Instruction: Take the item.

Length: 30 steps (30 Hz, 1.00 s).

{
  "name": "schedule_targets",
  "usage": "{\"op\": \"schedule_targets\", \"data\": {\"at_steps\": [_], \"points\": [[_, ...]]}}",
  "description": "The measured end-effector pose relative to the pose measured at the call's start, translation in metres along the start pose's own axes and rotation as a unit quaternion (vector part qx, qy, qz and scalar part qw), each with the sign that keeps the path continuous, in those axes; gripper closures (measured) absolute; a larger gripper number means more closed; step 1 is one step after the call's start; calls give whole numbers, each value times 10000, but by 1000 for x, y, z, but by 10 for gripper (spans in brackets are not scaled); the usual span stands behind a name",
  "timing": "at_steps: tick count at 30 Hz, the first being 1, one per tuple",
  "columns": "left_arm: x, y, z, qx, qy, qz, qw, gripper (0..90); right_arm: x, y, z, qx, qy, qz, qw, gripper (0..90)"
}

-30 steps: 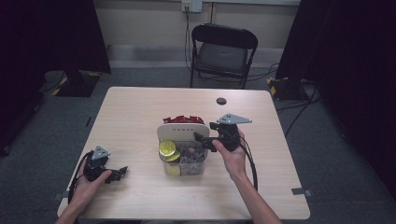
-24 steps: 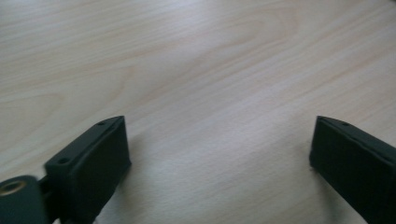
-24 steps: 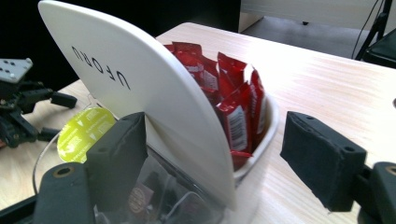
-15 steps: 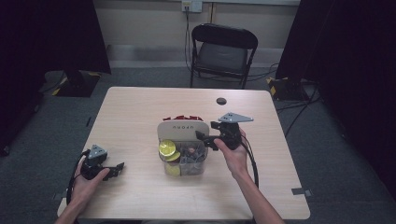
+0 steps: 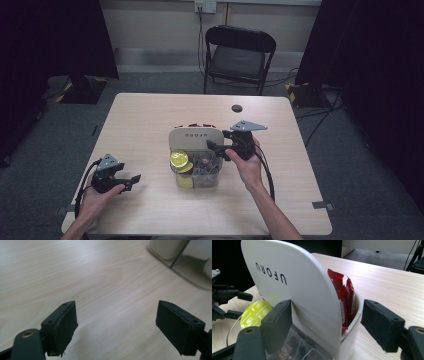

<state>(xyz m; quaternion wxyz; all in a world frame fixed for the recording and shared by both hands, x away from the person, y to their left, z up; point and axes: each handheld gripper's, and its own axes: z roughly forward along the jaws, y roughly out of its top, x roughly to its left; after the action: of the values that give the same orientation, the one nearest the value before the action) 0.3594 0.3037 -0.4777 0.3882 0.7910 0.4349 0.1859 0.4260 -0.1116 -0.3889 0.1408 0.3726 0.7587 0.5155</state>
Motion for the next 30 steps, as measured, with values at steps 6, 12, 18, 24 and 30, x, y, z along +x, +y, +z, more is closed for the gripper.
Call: {"op": "schedule_targets", "data": {"at_steps": [6,12,18,24,30], "points": [[-11,11,-3,-93,-348,-12,9993,207,2,-1,2,36,-22,-18,10000,237],[-21,22,-5,-217,-335,181,9990,227,3,0,2,-4,-20,2,10000,233],[-31,36,-7,-331,-494,318,9977,249,3,0,3,4,-42,-29,10000,227],[-41,44,-11,-475,-632,365,9962,288,3,0,3,7,-44,-6,10000,222],[-47,55,-18,-638,-796,366,9941,323,3,-1,4,21,-40,11,10000,213]]}}
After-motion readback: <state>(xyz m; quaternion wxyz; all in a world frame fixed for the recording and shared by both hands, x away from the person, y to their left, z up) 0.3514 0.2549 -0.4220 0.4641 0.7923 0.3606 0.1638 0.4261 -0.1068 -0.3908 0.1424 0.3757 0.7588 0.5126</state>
